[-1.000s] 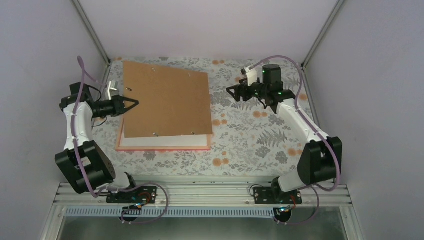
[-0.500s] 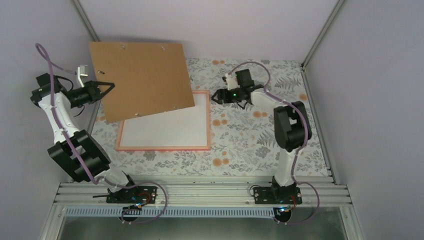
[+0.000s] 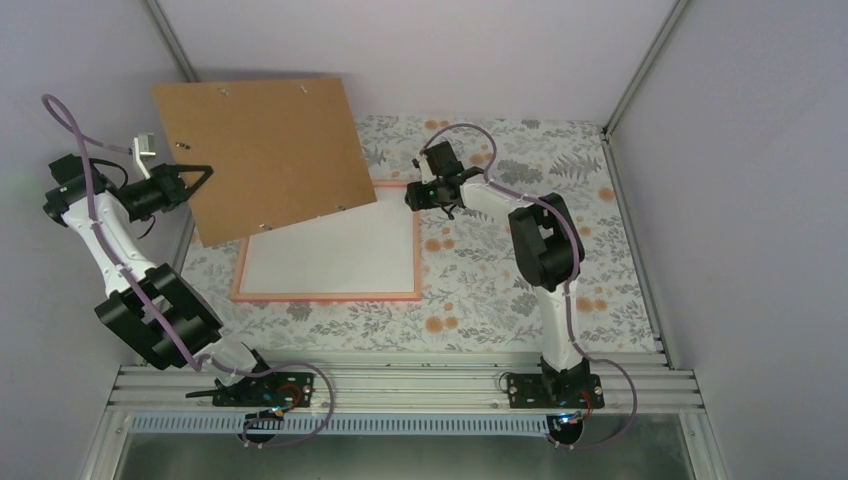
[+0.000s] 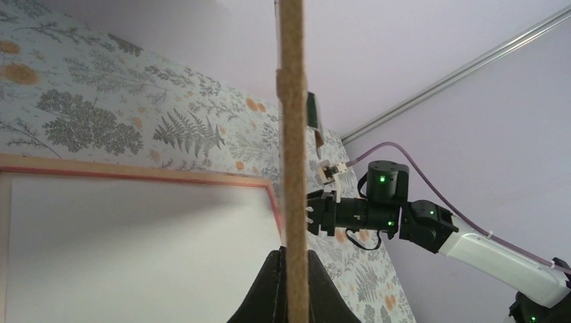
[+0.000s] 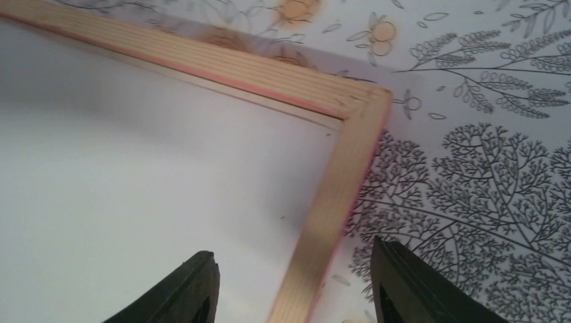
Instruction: Put the photo into the frame
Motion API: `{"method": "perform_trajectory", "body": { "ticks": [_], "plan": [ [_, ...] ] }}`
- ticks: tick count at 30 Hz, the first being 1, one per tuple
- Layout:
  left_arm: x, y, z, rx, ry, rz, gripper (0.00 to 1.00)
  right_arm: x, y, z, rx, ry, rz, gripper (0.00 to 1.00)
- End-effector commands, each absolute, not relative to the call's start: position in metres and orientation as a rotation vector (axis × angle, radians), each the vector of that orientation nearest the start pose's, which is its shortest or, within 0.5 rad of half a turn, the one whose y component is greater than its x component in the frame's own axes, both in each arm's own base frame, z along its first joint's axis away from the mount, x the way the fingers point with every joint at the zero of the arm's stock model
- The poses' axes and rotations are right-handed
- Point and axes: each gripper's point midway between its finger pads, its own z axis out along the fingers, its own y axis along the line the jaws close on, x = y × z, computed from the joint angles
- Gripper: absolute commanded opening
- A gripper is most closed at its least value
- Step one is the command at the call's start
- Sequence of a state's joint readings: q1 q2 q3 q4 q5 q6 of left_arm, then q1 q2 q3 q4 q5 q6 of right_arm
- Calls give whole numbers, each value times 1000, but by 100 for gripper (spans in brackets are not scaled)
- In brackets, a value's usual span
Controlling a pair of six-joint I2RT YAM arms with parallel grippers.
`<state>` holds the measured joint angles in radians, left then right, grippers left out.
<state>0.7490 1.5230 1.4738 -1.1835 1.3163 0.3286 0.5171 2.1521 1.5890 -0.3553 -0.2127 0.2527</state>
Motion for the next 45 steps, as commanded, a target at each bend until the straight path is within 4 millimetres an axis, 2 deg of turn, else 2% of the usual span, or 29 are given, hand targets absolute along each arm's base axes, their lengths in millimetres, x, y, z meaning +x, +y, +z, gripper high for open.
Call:
{"method": "perform_trajectory", "body": {
  "ticks": [1, 8, 13, 17, 23, 28, 30, 32, 37, 39, 41, 43, 45],
  "plan": [
    [324, 73, 340, -88, 1853, -1171, 2, 477, 297, 50, -372, 2523, 434, 55],
    [327, 76, 337, -85, 1863, -1163, 2, 481, 294, 31, -348, 2551, 392, 47],
    [326, 76, 335, -86, 1867, -1157, 2, 484, 284, 27, -302, 2561, 335, 35],
    [327, 76, 335, -85, 1867, -1157, 2, 483, 268, 28, -249, 2574, 298, 25],
    [332, 72, 330, -59, 1886, -1162, 2, 478, 227, 31, -150, 2595, 240, 20],
    [337, 39, 325, 10, 1909, -1247, 2, 469, 182, 34, -82, 2615, 258, 18],
    [338, 23, 326, 42, 1899, -1305, 2, 469, 167, 38, -111, 2607, 288, 18],
    [339, 10, 325, 46, 1885, -1387, 2, 473, 144, 39, -112, 2602, 283, 17],
    [337, -31, 300, 22, 1905, -1627, 2, 480, 85, 38, -38, 2635, 274, 13],
    [335, -50, 290, 34, 1918, -1716, 2, 478, 72, 41, 7, 2642, 317, 20],
    [332, -70, 283, 59, 1939, -1792, 2, 473, 68, 53, 30, 2622, 374, 32],
    [330, -88, 278, 109, 1948, -1849, 2, 470, 63, 67, 35, 2590, 418, 44],
    [330, -100, 276, 163, 1948, -1874, 2, 465, 62, 83, 17, 2555, 471, 49]
  ]
}}
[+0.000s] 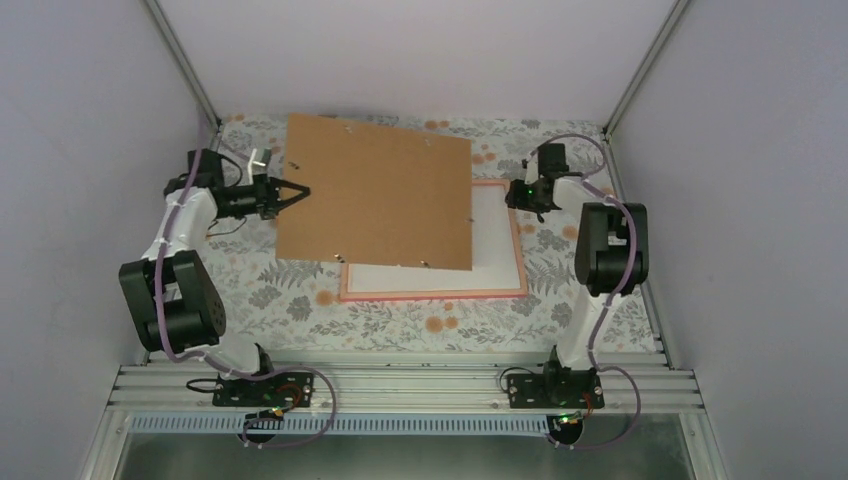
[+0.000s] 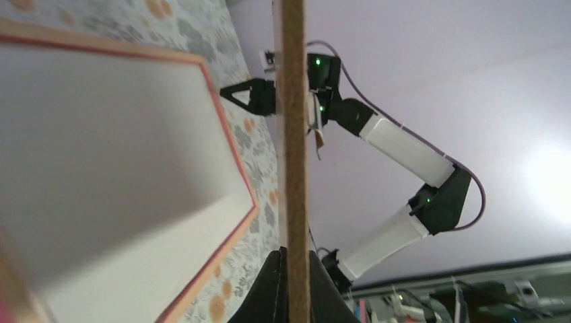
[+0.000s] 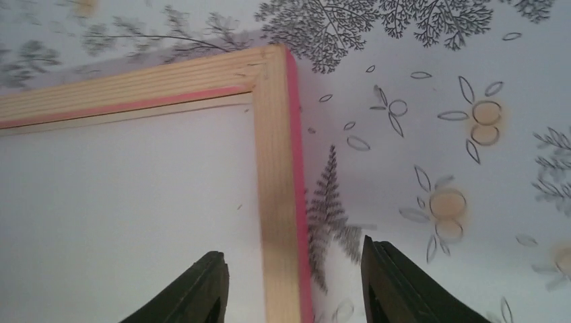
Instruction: Put the photo into the frame
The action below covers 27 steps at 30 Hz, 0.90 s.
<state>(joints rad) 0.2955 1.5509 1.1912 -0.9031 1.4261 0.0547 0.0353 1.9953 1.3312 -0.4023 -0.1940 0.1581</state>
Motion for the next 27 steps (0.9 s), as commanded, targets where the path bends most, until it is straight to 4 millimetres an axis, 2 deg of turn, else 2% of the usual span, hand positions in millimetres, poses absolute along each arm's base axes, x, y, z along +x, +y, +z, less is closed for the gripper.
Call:
{"method": "perform_trajectory", "body": {
  "ticks": [1, 4, 8, 11, 14, 17, 19, 23, 27],
  "plan": [
    [330, -104, 276, 185, 1941, -1887, 2, 462, 63, 93, -7, 2533, 504, 50],
    [333, -112, 277, 240, 1925, -1897, 2, 446, 71, 119, -78, 2482, 608, 57],
    [344, -120, 279, 304, 1909, -1900, 2, 410, 96, 147, -176, 2431, 763, 70],
    [354, -134, 286, 375, 1956, -1837, 2, 391, 98, 147, -165, 2439, 786, 72],
    [359, -128, 302, 297, 2022, -1739, 2, 384, 78, 147, -103, 2439, 674, 74],
    [345, -122, 316, 128, 2008, -1743, 2, 379, 47, 152, -4, 2425, 596, 80],
    [333, -134, 321, 170, 1976, -1741, 2, 373, 28, 149, 61, 2423, 605, 83],
    [317, -168, 289, 205, 1989, -1836, 2, 362, 3, 137, 139, 2423, 636, 88],
    [318, -176, 265, 128, 1963, -1883, 2, 359, 0, 139, 117, 2408, 654, 90]
  ]
}}
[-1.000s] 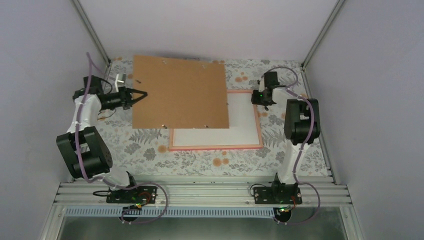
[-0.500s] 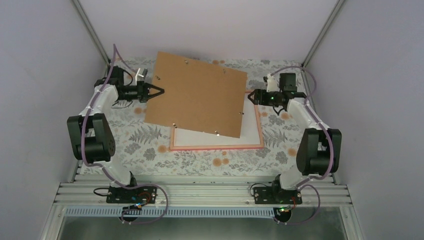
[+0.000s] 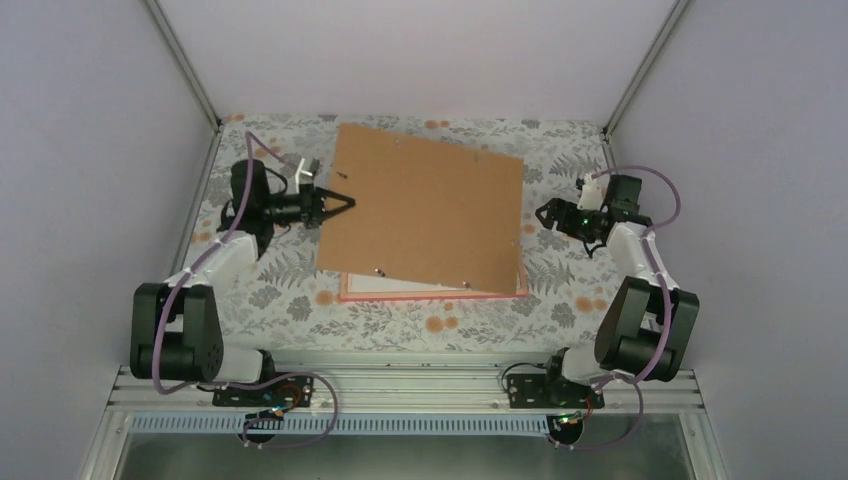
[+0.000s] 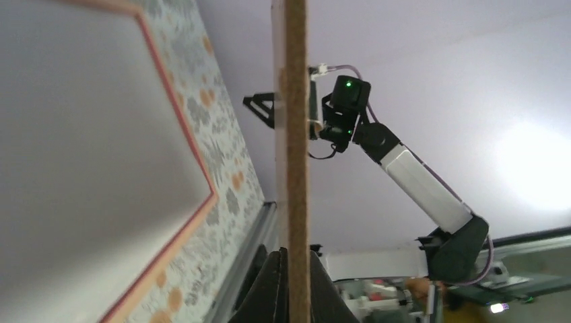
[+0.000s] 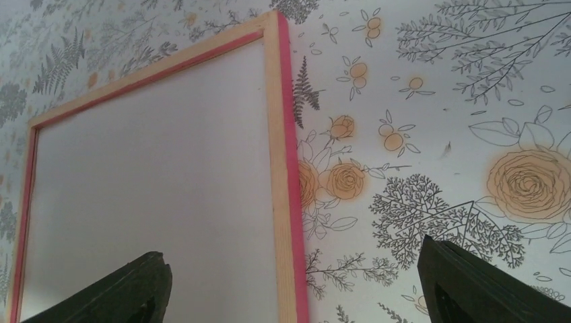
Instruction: Put the photo into the frame
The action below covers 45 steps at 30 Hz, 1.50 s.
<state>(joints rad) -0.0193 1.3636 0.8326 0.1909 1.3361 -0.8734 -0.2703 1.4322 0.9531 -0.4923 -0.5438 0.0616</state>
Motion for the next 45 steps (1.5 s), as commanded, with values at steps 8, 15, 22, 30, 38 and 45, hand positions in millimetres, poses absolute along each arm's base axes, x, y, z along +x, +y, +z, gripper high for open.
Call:
{"method": "perform_trajectory", "body": {
  "ticks": [8, 15, 22, 30, 38, 45],
  "plan": [
    [333, -179, 213, 28, 2032, -1869, 2, 356, 0, 127, 120, 2427, 661, 89],
    [335, -180, 179, -51, 2088, -1850, 2, 356, -2, 117, 157, 2441, 656, 79],
    [341, -184, 172, -56, 2103, -1887, 2, 366, 9, 104, 102, 2459, 647, 69],
    [346, -188, 167, -58, 2115, -1901, 2, 365, 46, 89, -101, 2519, 635, 69],
    [358, -192, 161, -67, 2110, -1904, 2, 351, 52, 52, -188, 2690, 634, 63],
    [367, -195, 146, -106, 2129, -1886, 2, 351, 60, 75, -259, 2652, 697, 63]
  ]
}}
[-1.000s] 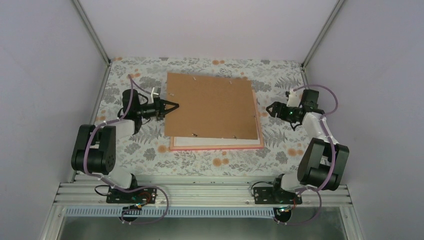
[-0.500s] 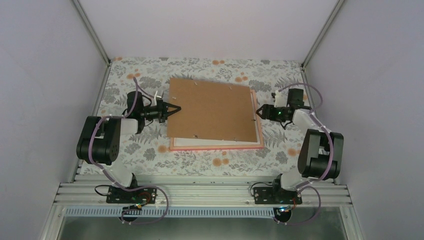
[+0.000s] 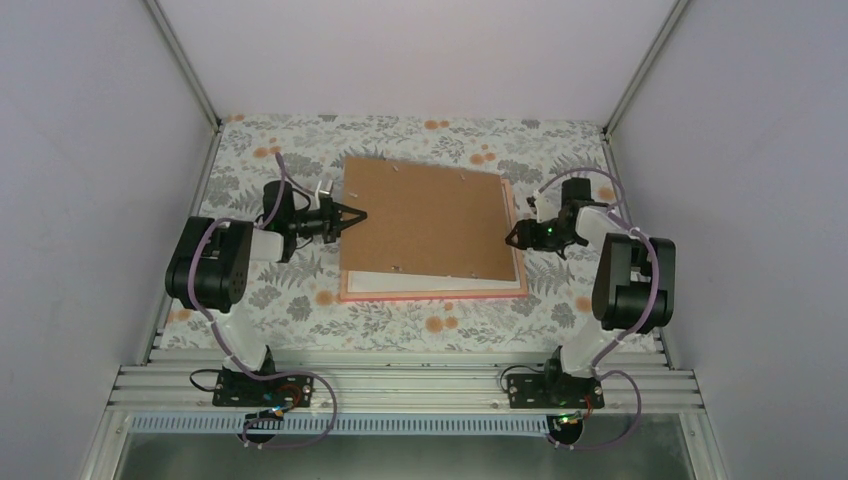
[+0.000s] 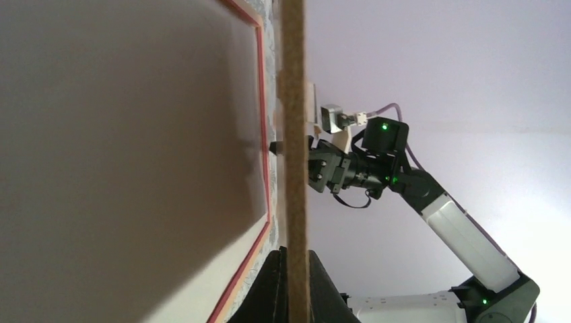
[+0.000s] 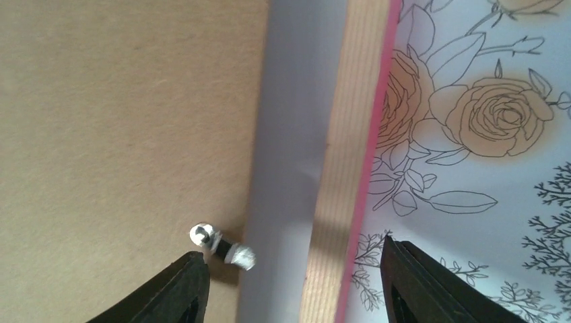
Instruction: Put the photo into the frame
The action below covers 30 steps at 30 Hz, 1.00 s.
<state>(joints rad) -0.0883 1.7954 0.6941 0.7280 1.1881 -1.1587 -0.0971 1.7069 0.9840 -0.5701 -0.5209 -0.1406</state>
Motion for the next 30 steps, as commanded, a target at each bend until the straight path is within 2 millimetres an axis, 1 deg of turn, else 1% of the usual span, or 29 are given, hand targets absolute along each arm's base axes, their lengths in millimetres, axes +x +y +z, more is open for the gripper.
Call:
{"method": "perform_trajectory", "body": {
  "ticks": [1, 4, 8, 10, 13, 16, 17, 19, 23, 26, 30],
  "plan": [
    [368, -195, 141, -121, 2141, -1876, 2, 353, 60, 83, -261, 2631, 686, 64],
    [370, -194, 128, -164, 2175, -1845, 2, 361, 53, 89, -237, 2617, 636, 64],
    [373, -192, 110, -219, 2229, -1805, 2, 368, 43, 83, -168, 2638, 602, 65],
    [372, -196, 104, -199, 2267, -1783, 2, 370, 40, 81, -144, 2642, 605, 64],
    [366, -200, 108, -177, 2264, -1821, 2, 372, 35, 78, -118, 2649, 578, 63],
    [361, -199, 114, -160, 2267, -1828, 2, 371, 32, 76, -89, 2657, 567, 62],
    [359, -198, 116, -159, 2264, -1829, 2, 369, 30, 65, -64, 2684, 574, 60],
    [355, -198, 119, -166, 2264, -1832, 2, 369, 28, 61, -35, 2693, 581, 57],
    [349, -197, 117, -188, 2274, -1841, 2, 367, 28, 55, -3, 2706, 599, 54],
    [348, -198, 120, -177, 2273, -1863, 2, 367, 28, 51, 14, 2714, 610, 54],
    [346, -199, 117, -195, 2290, -1871, 2, 365, 30, 47, 28, 2725, 625, 53]
  ]
}}
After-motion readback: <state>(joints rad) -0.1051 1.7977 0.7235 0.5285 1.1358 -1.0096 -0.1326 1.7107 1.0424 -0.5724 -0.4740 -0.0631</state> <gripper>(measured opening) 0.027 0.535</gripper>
